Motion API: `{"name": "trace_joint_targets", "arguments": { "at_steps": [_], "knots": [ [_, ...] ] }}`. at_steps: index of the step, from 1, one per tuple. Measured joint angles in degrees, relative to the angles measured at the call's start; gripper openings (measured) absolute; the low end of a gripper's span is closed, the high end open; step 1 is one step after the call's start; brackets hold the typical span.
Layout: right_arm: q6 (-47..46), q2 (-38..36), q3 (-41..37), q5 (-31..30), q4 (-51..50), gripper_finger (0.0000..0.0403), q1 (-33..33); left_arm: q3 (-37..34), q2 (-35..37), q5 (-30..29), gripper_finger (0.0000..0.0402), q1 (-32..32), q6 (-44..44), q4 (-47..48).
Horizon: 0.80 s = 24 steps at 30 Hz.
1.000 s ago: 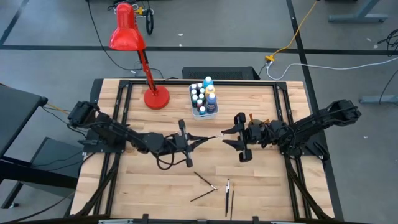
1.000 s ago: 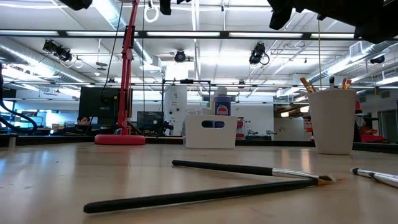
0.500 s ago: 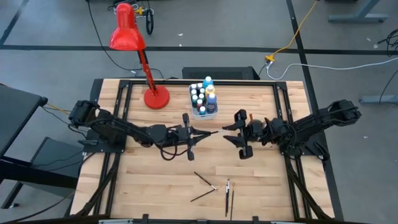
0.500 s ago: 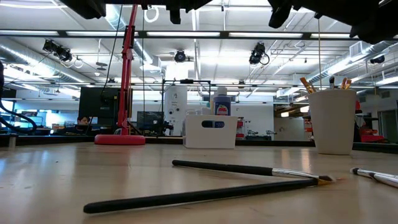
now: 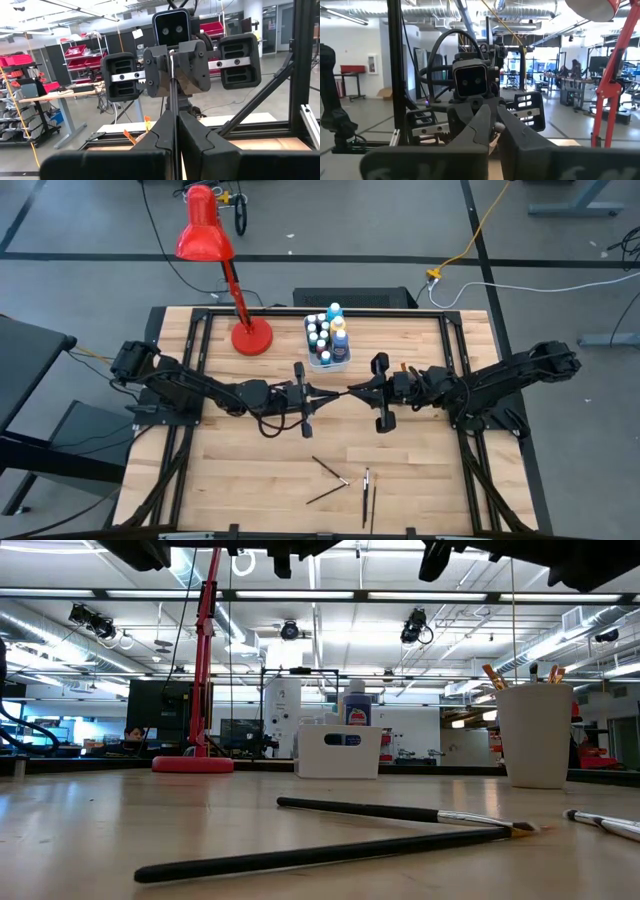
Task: Pick & Place Paint Supplies
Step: Put the silver paint brush into the gray cup
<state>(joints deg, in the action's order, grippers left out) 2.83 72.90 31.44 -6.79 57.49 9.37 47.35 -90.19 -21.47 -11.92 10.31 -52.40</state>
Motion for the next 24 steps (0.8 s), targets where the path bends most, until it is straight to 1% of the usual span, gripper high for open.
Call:
{"name": "trace_joint_targets", "arguments": {
  "at_steps": [2,5,9,13,16,19,22,24],
  "knots": [
    [0.52,-0.02,-0.01,0.04,0.06,0.0013,0.01,0.0,-0.01,0.01,0.0017,-0.01,0.0,-0.27],
    [0.59,-0.02,-0.02,0.09,0.11,0.0011,0.02,0.0,-0.02,0.53,0.0032,0.0,-0.41,-0.41],
    [0.59,-0.02,-0.06,0.41,-0.16,0.0006,0.11,0.02,-0.02,3.13,0.0052,0.04,-0.48,0.24],
    [0.4,-0.02,-0.11,0.48,-2.22,0.0005,0.35,0.04,-0.02,4.67,0.0066,0.0,-2.02,3.01],
    [-1.51,-0.05,-0.11,-1.22,-6.53,0.0005,0.33,0.04,-0.02,4.74,0.0075,0.0,-3.09,4.04],
    [-2.26,-1.87,-0.11,-3.05,-11.73,0.0004,0.37,0.04,-0.02,4.72,0.0084,-0.02,-3.71,5.31],
    [-2.84,-6.45,0.06,-4.97,-18.04,0.0004,0.59,0.04,-0.02,4.63,0.0089,0.0,-5.47,7.78],
    [-3.38,-10.82,1.16,-5.39,-25.05,0.0004,0.91,0.04,-0.02,4.61,0.0089,-0.02,-6.86,9.11]
  ]
}}
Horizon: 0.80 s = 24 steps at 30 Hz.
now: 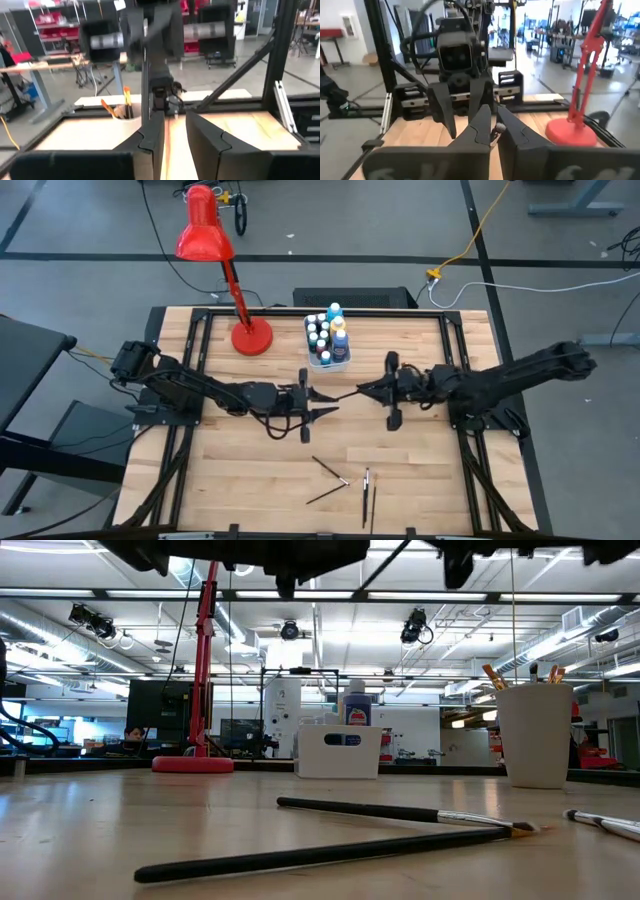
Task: Pick & Place Paint Supplies
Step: Put the silver paint brush into the gray cup
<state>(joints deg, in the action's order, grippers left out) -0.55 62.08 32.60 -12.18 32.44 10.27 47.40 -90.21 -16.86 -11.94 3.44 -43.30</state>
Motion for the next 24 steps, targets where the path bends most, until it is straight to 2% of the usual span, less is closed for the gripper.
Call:
{"name": "trace_joint_targets", "arguments": {
  "at_steps": [3,5,8,10,15,24],
  "knots": [
    [-0.32,-7.08,3.71,-1.91,-15.83,0.0004,0.88,0.0,0.0,0.01,0.0088,0.0,-1.4,2.34],
    [-2.15,-10.81,7.47,-4.79,-30.52,0.0006,1.64,0.0,0.0,0.0,0.0087,0.0,-2.13,3.43],
    [-7.54,-14.26,13.03,-10.17,-50.35,0.0006,2.56,0.0,0.0,0.02,0.0086,0.0,-3.61,4.84],
    [-10.01,-15.55,15.94,-13.58,-59.64,0.0007,2.96,0.0,0.0,0.0,0.0086,0.0,-4.37,5.43],
    [-15.44,-17.58,19.18,-20.18,-72.24,0.0007,3.07,0.0,0.0,0.0,0.0086,0.0,-4.49,7.02],
    [-31.05,-16.65,19.21,-20.32,-89.52,0.0008,3.09,0.0,0.0,0.0,0.0086,0.0,-4.31,7.0]
  ]
}}
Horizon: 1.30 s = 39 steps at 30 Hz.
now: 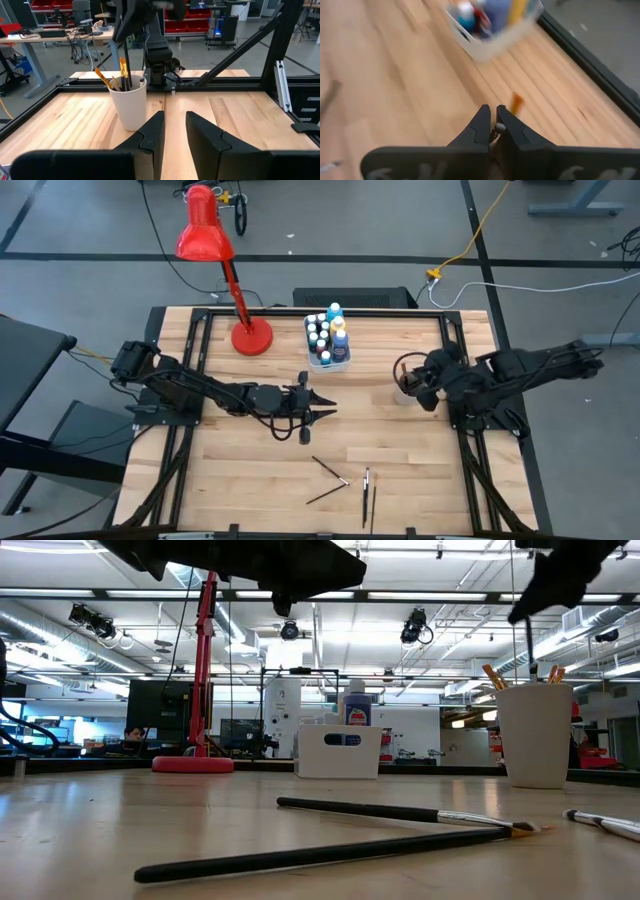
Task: Pick & Place Paint Supplies
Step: Put the silver paint brush into the gray cup
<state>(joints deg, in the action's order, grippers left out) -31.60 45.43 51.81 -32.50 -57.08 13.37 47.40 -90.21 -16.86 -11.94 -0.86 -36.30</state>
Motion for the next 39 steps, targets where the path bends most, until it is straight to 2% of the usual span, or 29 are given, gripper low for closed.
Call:
{"name": "trace_joint_targets", "arguments": {
  "at_steps": [3,7,13,19,24,27,34,39],
  "knots": [
    [-4.78,1.53,-0.37,-1.48,-4.42,0.0009,-0.02,0.0,0.0,0.0,0.0088,0.0,-0.02,-0.02],
    [-6.75,2.87,-2.75,-0.78,-1.71,0.0015,-0.02,0.0,0.0,0.0,0.0088,0.0,-0.02,-0.06],
    [-5.46,4.74,-7.76,0.55,6.72,0.0053,-0.02,0.0,0.0,0.0,0.0087,-0.02,-1.67,-0.15],
    [-1.84,5.9,-10.08,0.46,8.32,0.0093,-0.02,0.0,0.0,0.79,0.0089,0.0,-2.72,0.65],
    [1.06,5.88,-9.17,0.31,10.77,0.012,-0.02,0.0,-0.48,5.41,0.0087,-0.02,-1.1,0.99],
    [4.88,5.88,-9.09,0.35,17.04,0.0128,-0.02,-0.04,-2.13,9.08,0.0089,-0.07,1.21,1.54],
    [20.51,5.88,-9.05,-0.16,32.77,0.0128,0.36,0.08,-10.62,19.02,0.0091,-0.5,0.14,-1.36],
    [22.43,5.85,-11.31,-1.53,44.01,0.0123,1.84,0.02,-15.64,24.58,0.0103,-1.26,0.96,-2.87]
  ]
}}
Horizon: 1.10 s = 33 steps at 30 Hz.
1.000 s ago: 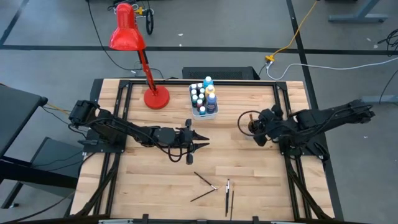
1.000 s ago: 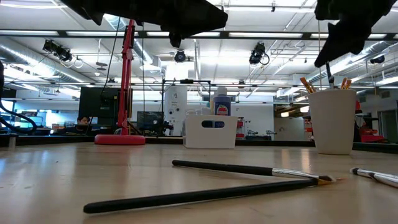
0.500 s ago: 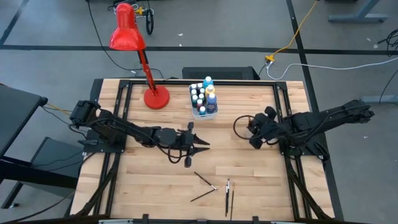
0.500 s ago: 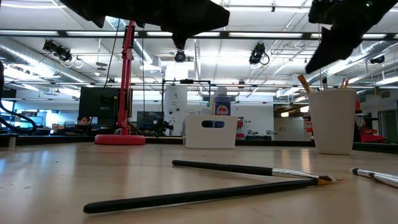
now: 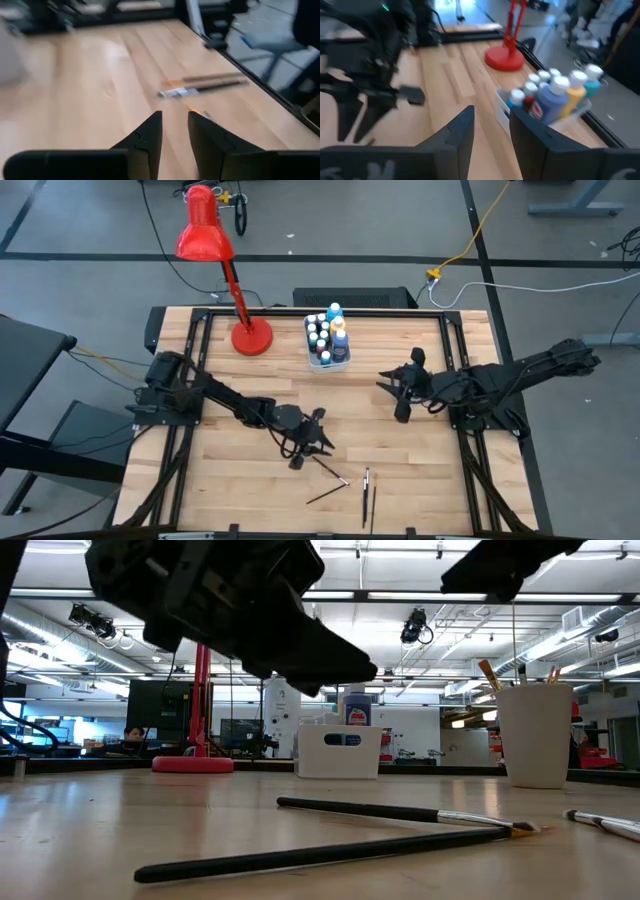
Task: Pick & Place Paint Supplies
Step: Put the silver paint brush into the gray cup
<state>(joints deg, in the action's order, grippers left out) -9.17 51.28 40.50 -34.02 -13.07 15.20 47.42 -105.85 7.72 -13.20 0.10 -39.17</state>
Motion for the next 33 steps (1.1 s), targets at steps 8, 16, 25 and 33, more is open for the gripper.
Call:
{"name": "trace_joint_targets", "arguments": {
  "at_steps": [8,16,25,33],
  "knots": [
    [5.12,0.03,-1.56,6.46,9.44,0.0121,0.11,2.36,-5.31,8.58,0.0136,0.05,-2.34,-3.34],
    [4.94,0.23,-1.56,6.57,9.08,0.0121,0.09,5.81,-12.02,17.4,0.0163,-0.12,-2.64,-2.8],
    [5.32,0.73,-1.58,8.46,9.43,0.0121,0.09,6.64,-14.18,15.66,0.0165,0.33,1.72,-2.91],
    [5.4,0.78,-1.56,9.05,9.65,0.0121,0.07,6.68,-14.05,15.43,0.0165,3.06,5.02,-0.5]
  ]
}}
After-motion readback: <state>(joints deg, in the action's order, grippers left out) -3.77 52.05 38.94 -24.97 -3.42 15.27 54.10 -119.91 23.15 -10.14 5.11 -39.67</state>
